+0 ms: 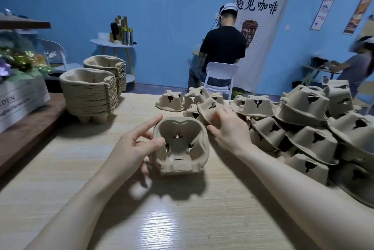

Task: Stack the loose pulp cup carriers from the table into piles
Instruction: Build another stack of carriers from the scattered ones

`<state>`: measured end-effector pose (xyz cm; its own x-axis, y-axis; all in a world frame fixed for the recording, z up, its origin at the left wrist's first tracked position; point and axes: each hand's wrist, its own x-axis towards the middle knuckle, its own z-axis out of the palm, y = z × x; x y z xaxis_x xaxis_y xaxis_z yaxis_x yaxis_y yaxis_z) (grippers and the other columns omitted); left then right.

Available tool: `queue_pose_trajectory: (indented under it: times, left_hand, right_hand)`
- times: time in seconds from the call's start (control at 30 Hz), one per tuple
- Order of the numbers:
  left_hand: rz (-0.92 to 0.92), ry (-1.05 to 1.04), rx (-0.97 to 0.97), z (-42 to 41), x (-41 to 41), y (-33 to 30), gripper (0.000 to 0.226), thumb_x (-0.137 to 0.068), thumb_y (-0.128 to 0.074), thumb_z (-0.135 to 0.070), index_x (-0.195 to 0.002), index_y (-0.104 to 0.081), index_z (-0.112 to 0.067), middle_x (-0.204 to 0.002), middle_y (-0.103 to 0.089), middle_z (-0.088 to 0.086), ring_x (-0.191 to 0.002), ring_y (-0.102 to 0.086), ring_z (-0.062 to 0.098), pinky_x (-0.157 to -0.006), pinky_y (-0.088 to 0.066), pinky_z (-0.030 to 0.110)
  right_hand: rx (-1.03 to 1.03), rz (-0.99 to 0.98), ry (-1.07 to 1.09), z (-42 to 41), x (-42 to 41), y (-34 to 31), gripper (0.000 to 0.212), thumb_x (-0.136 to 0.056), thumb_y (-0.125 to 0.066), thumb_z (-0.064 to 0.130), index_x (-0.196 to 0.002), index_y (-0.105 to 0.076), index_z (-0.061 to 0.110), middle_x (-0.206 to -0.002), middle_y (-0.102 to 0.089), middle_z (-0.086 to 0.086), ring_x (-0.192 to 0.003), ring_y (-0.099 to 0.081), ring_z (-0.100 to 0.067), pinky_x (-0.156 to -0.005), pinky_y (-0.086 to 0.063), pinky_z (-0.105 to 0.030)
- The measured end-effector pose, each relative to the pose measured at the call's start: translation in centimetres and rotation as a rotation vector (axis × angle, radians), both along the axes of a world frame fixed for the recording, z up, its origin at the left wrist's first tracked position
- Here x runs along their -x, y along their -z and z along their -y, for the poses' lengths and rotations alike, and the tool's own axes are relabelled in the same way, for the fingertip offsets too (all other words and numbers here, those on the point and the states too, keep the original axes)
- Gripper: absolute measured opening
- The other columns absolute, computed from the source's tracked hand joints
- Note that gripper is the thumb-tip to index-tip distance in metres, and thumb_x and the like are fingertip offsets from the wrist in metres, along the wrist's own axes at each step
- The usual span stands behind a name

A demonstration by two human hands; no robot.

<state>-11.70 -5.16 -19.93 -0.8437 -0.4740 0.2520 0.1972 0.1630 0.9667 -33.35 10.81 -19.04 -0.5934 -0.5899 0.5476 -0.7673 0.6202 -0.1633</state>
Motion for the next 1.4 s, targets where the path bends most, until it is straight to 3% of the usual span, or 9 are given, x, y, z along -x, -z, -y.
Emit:
queue_pose_trajectory:
  times: [0.1,0.2,0.6,0.77,0.87,1.03,1.13,1.27,1.4]
  left_hand:
    - [-0.002,0.000,-0.003,0.0,0.0,0.0,0.059,-0.068,-0.070,-0.028,-0.125,-0.063,-0.042,-0.073,-0.059,-0.014,-0.060,-0.053,0.024,-0.035,-0.044,0.025]
    - [0.003,0.003,-0.008,0.0,0.0,0.0,0.059,-0.068,-0.070,-0.028,-0.124,-0.063,-0.043,-0.072,-0.059,-0.016,-0.058,-0.054,0.020,-0.036,-0.044,0.025]
    - [0.008,0.022,0.018,0.2,-0.2,-0.1,0.059,-0.062,-0.077,-0.037,-0.117,-0.066,-0.053,-0.088,-0.056,0.000,-0.069,-0.051,0.029,-0.037,-0.045,0.026]
    - [0.004,0.011,0.006,0.0,-0.2,-0.3,0.055,-0.067,-0.071,-0.029,-0.118,-0.065,-0.049,-0.088,-0.057,0.001,-0.070,-0.057,0.028,-0.035,-0.044,0.024]
    - [0.007,0.014,0.006,-0.1,-0.2,-0.4,0.054,-0.072,-0.077,-0.023,-0.118,-0.064,-0.048,-0.084,-0.058,-0.003,-0.069,-0.057,0.029,-0.035,-0.045,0.025]
    - [0.006,0.027,-0.004,0.0,-0.3,-0.4,0.060,-0.057,-0.079,-0.042,-0.115,-0.066,-0.054,-0.083,-0.059,-0.004,-0.066,-0.058,0.025,-0.034,-0.044,0.025]
    - [0.011,0.028,-0.002,0.0,-0.4,-0.4,0.059,-0.063,-0.077,-0.035,-0.118,-0.064,-0.051,-0.088,-0.058,0.001,-0.068,-0.058,0.027,-0.035,-0.044,0.025]
    - [0.017,0.029,-0.009,-0.2,-0.5,-0.5,0.064,-0.053,-0.076,-0.047,-0.116,-0.065,-0.053,-0.086,-0.059,-0.002,-0.065,-0.058,0.024,-0.035,-0.045,0.025]
    - [0.024,0.029,-0.012,-0.4,-0.5,-0.7,0.057,-0.066,-0.073,-0.031,-0.120,-0.062,-0.046,-0.089,-0.057,0.002,-0.067,-0.056,0.027,-0.035,-0.044,0.024]
  right_hand:
    - [-0.017,-0.182,-0.016,0.9,0.5,0.8,0.027,-0.078,-0.076,0.024,-0.088,-0.053,0.014,-0.095,-0.060,-0.003,-0.080,-0.059,-0.027,-0.058,-0.031,-0.029]
    - [0.034,-0.297,-0.011,1.2,0.4,0.9,0.018,-0.075,-0.073,0.011,-0.082,-0.056,0.011,-0.083,-0.062,-0.007,-0.074,-0.060,-0.031,-0.055,-0.034,-0.030]
    - [0.480,-0.106,0.066,-2.1,0.3,-2.7,0.009,-0.086,-0.069,0.025,-0.088,-0.063,0.018,-0.080,-0.066,0.002,-0.073,-0.060,-0.020,-0.063,-0.045,-0.032]
    - [0.745,0.158,-0.071,-4.2,-1.0,-4.8,0.010,-0.085,-0.073,0.020,-0.087,-0.063,0.022,-0.072,-0.062,0.013,-0.064,-0.057,-0.003,-0.062,-0.045,-0.019]
    - [0.900,0.372,-0.209,-5.2,-2.3,-5.9,0.010,-0.086,-0.072,0.008,-0.089,-0.063,0.012,-0.072,-0.064,0.007,-0.059,-0.057,0.004,-0.060,-0.046,-0.012]
    - [1.057,0.694,-0.296,-6.0,-3.9,-7.4,0.012,-0.087,-0.068,0.004,-0.084,-0.062,0.014,-0.059,-0.064,0.010,-0.050,-0.054,0.000,-0.050,-0.043,-0.013]
    - [1.136,0.938,-0.337,-5.9,-4.7,-7.9,0.010,-0.087,-0.066,0.005,-0.085,-0.063,0.014,-0.059,-0.063,0.006,-0.053,-0.052,-0.005,-0.052,-0.042,-0.015]
    - [1.058,1.224,-0.388,-5.6,-6.1,-7.5,0.004,-0.087,-0.062,0.006,-0.089,-0.063,0.008,-0.064,-0.065,0.003,-0.055,-0.056,-0.005,-0.053,-0.051,-0.015]
    - [0.940,1.404,-0.451,-4.5,-7.0,-5.3,0.053,-0.071,-0.074,0.017,-0.119,-0.060,0.000,-0.089,-0.064,-0.010,-0.070,-0.056,-0.014,-0.061,-0.053,-0.021]
